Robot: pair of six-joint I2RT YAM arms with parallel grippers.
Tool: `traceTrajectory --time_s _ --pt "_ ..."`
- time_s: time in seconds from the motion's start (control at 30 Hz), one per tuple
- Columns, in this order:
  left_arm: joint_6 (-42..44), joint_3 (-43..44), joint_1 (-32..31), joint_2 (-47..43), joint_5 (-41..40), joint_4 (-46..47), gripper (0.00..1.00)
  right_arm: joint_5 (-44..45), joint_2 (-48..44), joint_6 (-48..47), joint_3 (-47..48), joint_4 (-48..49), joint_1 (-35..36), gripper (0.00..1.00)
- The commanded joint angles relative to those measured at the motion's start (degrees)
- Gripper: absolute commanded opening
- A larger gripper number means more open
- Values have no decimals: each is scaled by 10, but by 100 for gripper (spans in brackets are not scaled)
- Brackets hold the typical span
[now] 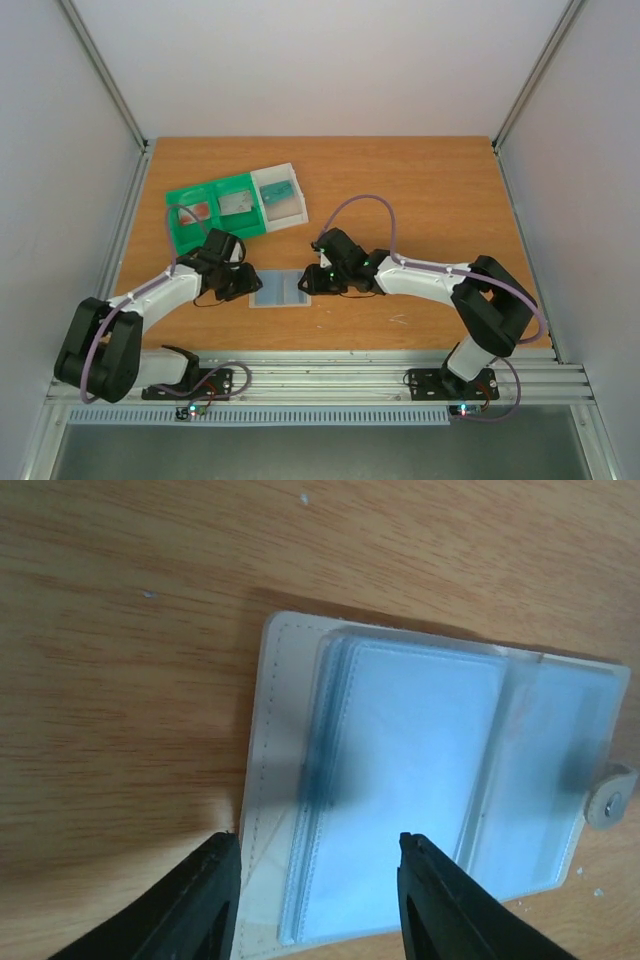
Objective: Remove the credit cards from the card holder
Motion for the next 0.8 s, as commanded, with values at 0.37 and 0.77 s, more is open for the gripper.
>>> traceTrajectory --time_s 0.37,0.77 --pt "10 -23 -1 39 65 65 24 13 44 21 -10 43 8 34" --pt "-29 -27 -1 -10 97 40 27 55 52 13 -11 24 8 35"
